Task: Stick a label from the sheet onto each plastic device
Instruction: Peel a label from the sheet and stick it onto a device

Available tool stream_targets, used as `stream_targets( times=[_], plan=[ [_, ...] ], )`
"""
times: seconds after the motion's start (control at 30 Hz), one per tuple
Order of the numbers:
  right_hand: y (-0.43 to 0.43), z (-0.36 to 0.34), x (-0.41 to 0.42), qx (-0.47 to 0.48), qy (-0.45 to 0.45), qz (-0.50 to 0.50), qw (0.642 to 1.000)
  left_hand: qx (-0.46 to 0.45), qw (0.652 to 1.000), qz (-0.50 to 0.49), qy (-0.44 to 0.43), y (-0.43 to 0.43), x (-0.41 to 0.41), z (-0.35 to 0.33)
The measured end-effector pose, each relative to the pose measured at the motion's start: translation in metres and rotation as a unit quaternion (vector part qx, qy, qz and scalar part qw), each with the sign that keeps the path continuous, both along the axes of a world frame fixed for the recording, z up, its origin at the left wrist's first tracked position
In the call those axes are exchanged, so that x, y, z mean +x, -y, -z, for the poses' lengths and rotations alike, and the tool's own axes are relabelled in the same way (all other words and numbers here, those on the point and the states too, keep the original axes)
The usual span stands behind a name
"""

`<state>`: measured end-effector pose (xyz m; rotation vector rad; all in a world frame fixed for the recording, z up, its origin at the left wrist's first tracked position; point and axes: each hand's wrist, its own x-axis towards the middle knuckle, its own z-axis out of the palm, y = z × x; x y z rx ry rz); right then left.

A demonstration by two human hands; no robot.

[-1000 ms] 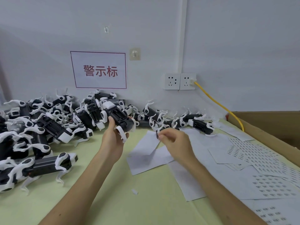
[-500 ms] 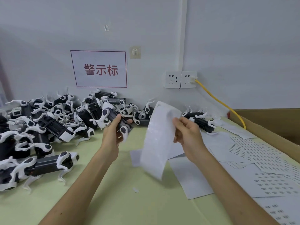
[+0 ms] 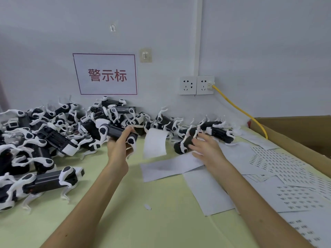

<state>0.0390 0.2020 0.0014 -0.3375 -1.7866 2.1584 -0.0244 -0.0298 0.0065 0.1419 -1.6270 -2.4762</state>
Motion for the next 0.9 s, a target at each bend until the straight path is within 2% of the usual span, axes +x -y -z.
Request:
stream_targets(
  times=[0.03,0.07,0.1,0.13,0.17,0.23,0.33,0.43,0.5,0.57,0.7,0.8,0.9],
  plan=[
    [-0.003,0.002,0.000,0.196,0.039,0.018,0.980,0.002,1.000,-0.012,-0.001,0.001,-0.001,0.000],
    [-0.005,0.004,0.001,0.369,0.065,0.014,0.927,0.005,1.000,-0.015,-0.007,0.002,-0.001,0.000],
    [-0.008,0.006,0.002,0.488,0.091,-0.016,0.868,0.007,1.000,-0.012,-0.014,0.002,-0.002,0.001],
    [-0.011,0.008,0.003,0.550,0.121,-0.056,0.825,0.005,1.000,-0.004,-0.022,0.001,-0.002,0.001],
    [-0.013,0.011,0.003,0.569,0.150,-0.094,0.803,-0.001,1.000,0.004,-0.029,0.001,-0.002,0.002],
    [-0.015,0.016,0.002,0.558,0.164,-0.144,0.800,-0.020,0.999,0.018,-0.040,0.000,-0.001,0.003],
    [-0.017,0.022,-0.001,0.579,0.089,-0.126,0.801,-0.046,0.997,0.043,-0.050,-0.002,0.001,0.004],
    [-0.019,0.017,-0.003,0.539,-0.005,-0.012,0.842,-0.038,0.996,0.034,-0.069,-0.002,0.003,0.002],
    [-0.022,0.008,-0.003,0.469,-0.072,0.078,0.877,0.000,0.997,0.010,-0.073,0.001,0.004,-0.002],
    [-0.026,-0.001,-0.003,0.381,-0.123,0.127,0.907,0.029,0.997,-0.001,-0.074,0.008,0.005,-0.006],
    [-0.024,-0.009,0.002,0.238,-0.155,0.094,0.954,-0.001,0.995,0.079,-0.052,0.013,0.009,-0.007],
    [-0.015,-0.010,0.004,0.218,-0.157,0.059,0.961,-0.036,0.985,0.159,-0.051,-0.001,0.018,-0.003],
    [-0.002,-0.009,0.006,0.218,-0.171,0.022,0.961,-0.029,0.970,0.230,-0.072,-0.016,0.029,0.000]
  ],
)
